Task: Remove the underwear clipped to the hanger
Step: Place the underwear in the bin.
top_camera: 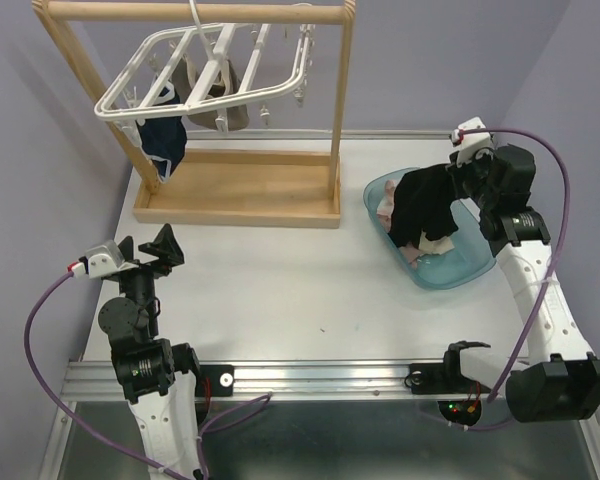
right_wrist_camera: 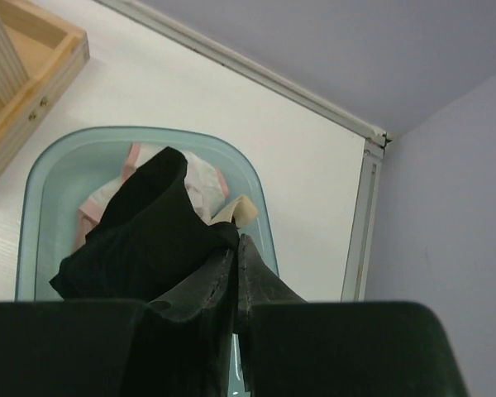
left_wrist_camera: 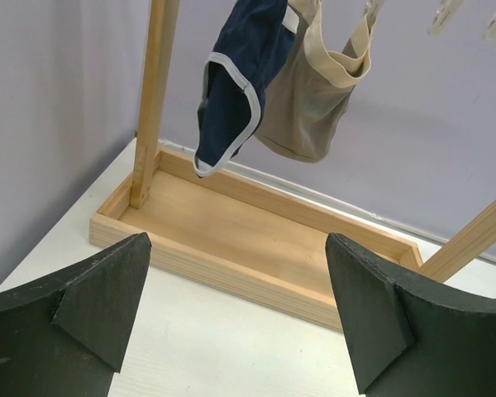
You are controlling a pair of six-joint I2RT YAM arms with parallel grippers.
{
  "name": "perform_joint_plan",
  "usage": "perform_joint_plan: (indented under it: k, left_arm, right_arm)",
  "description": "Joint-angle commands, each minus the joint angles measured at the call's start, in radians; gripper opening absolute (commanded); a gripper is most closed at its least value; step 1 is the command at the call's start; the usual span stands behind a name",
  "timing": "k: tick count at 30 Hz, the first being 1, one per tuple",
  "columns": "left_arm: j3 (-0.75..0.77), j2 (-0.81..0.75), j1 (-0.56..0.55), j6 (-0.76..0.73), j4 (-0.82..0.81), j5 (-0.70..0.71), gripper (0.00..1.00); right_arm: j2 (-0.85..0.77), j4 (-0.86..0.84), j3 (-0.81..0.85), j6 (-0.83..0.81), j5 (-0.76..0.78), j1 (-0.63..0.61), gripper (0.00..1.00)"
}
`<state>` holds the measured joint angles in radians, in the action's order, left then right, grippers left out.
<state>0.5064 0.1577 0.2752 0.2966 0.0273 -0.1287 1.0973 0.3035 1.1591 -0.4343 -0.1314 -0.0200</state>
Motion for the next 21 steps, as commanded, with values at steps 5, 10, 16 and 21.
perform_joint_plan:
  k: [5, 10, 16, 21]
  left_arm:
    - [0.012, -0.009, -0.011, -0.016, -0.063, -0.014, 0.99]
    - [0.011, -0.006, -0.014, -0.014, -0.064, -0.022, 0.99]
    - [0.006, 0.008, -0.016, -0.011, -0.075, -0.046, 0.99]
    - [-0.011, 0.014, -0.014, -0.025, -0.112, -0.126, 0.99]
  right_arm:
    - [0.032, -0.055, -0.085, -0.063, -0.03, 0.006, 0.09]
    - [0.091, -0.005, -0.148, -0.161, -0.059, 0.006, 0.15]
    - [0.219, 0.173, -0.159, -0.233, -0.209, 0.006, 0.24]
    - [0.389, 0.314, -0.084, -0.265, -0.136, 0.006, 0.59]
